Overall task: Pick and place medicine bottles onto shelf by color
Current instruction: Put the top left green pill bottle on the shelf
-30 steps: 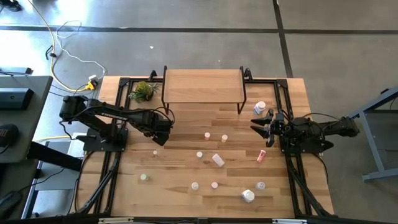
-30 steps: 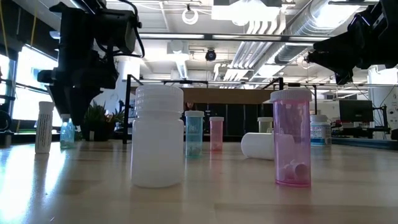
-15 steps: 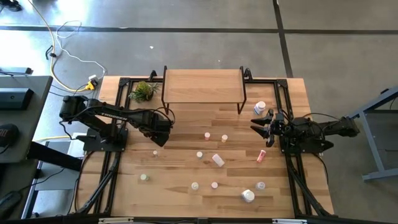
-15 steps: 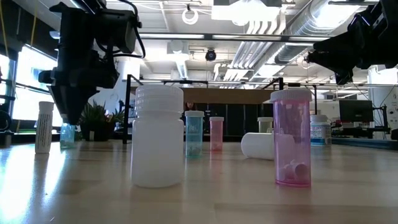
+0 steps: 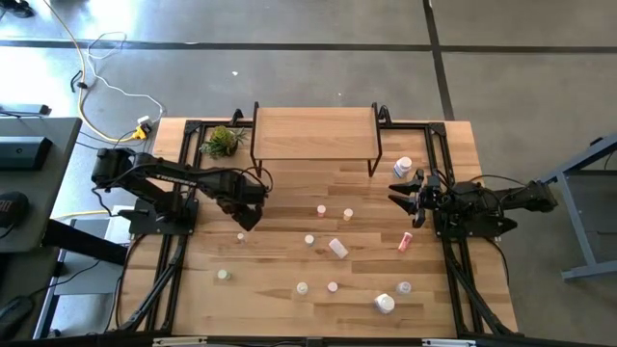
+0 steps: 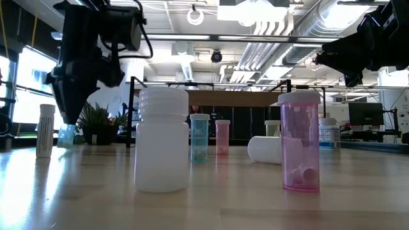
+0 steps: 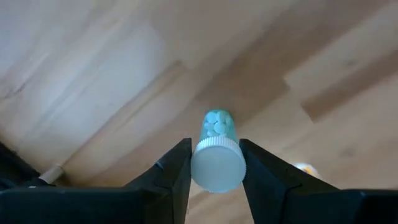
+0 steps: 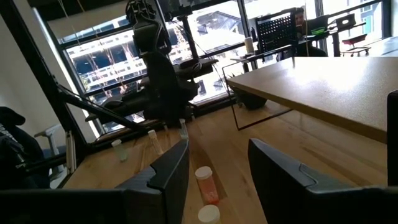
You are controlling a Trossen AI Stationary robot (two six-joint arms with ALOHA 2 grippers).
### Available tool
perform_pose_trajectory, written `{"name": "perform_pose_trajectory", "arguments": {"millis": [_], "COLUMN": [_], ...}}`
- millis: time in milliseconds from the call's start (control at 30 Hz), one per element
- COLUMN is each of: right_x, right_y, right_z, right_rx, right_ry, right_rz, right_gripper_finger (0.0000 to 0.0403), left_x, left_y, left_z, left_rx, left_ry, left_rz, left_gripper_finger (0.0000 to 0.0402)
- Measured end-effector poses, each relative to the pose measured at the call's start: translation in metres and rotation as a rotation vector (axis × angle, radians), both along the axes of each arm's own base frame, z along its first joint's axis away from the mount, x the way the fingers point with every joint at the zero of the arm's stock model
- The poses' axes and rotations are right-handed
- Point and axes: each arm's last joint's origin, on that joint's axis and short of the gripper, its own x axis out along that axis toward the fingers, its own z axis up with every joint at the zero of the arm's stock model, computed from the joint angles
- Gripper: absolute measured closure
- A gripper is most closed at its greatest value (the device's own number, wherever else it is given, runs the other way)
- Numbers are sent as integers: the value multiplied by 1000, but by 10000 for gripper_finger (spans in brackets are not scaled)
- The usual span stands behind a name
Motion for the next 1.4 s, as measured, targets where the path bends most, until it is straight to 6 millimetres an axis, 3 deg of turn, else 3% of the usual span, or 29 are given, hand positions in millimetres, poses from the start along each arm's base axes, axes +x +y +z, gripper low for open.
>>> {"name": "perform_pose_trajectory", "arguments": {"millis": [200, 533, 700, 900, 1100, 1233, 1400], "right_x": [0, 0, 0, 0, 0, 0, 0], "right_y": [0, 0, 0, 0, 0, 0, 0], "right_z": [0, 0, 0, 0, 0, 0, 0], "right_rx": [0, 0, 0, 0, 0, 0, 0], "right_ry": [0, 0, 0, 0, 0, 0, 0], "right_rz": [0, 1, 0, 0, 0, 0, 0], "right_gripper_finger": [247, 247, 247, 247, 247, 247, 247], "left_x": [15, 25, 17, -4, -25, -29, -19], "left_y": [7, 45, 71, 102, 138, 158, 179], "left_z": [44, 148, 198, 244, 275, 281, 278], "left_rx": [-3, 103, 260, 460, 598, 614, 575], "left_ry": [-48, -280, -414, -514, -640, -644, -642], "left_rz": [-59, -9, 46, 120, 205, 259, 255], "left_gripper_finger": [289, 289, 289, 289, 289, 289, 289]}}
